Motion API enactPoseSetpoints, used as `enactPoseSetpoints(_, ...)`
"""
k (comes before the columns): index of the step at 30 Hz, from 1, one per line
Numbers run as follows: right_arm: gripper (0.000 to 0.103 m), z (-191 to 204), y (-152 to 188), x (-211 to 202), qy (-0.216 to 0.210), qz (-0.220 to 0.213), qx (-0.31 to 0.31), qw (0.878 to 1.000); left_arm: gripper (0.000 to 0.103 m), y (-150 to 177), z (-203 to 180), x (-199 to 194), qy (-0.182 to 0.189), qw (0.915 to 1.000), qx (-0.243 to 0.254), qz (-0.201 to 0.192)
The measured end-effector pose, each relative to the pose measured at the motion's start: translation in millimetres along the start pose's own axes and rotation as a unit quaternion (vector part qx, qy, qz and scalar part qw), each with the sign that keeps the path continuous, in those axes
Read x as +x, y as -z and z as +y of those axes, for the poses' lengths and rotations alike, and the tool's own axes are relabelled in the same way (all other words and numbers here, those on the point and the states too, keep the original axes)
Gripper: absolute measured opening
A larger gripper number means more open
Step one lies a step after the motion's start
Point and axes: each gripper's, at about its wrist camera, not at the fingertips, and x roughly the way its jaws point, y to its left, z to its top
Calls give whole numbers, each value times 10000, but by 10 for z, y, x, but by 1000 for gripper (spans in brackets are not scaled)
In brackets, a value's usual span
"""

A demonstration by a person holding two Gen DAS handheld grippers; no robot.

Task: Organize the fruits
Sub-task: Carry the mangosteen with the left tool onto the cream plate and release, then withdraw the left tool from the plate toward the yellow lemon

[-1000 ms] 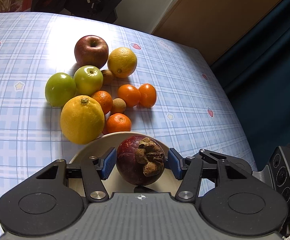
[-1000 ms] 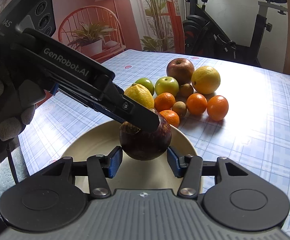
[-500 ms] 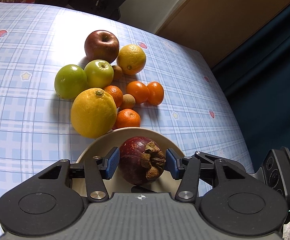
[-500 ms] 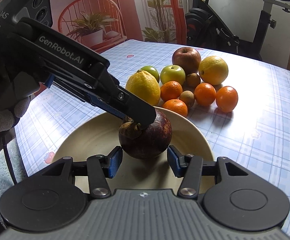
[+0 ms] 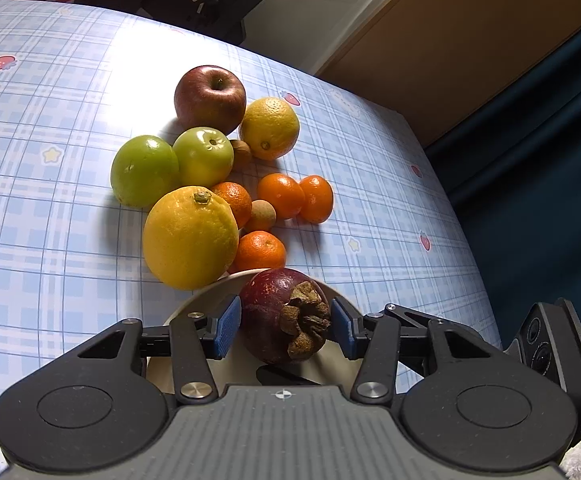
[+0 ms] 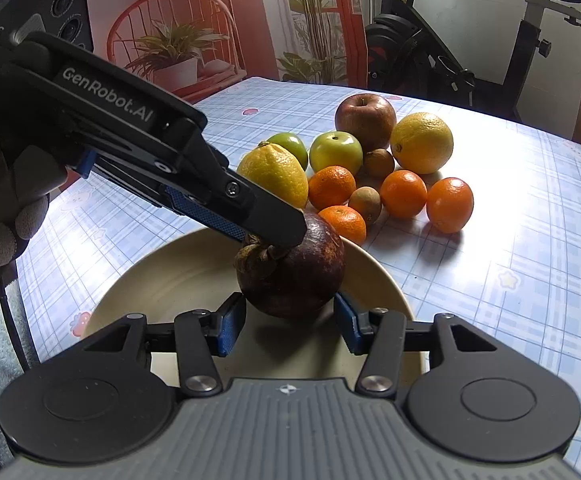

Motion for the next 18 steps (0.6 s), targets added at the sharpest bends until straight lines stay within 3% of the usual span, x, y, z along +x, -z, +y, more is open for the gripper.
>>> enactPoseSetpoints(12,54,15,-16,-23,85,134,63,9999,52,34,-26,-105,-236,9996,93,-80)
enactPoseSetpoints(18,54,39,-16,-129,84,47,125,9999,53,100,11,-384,-259,9990,54,-373)
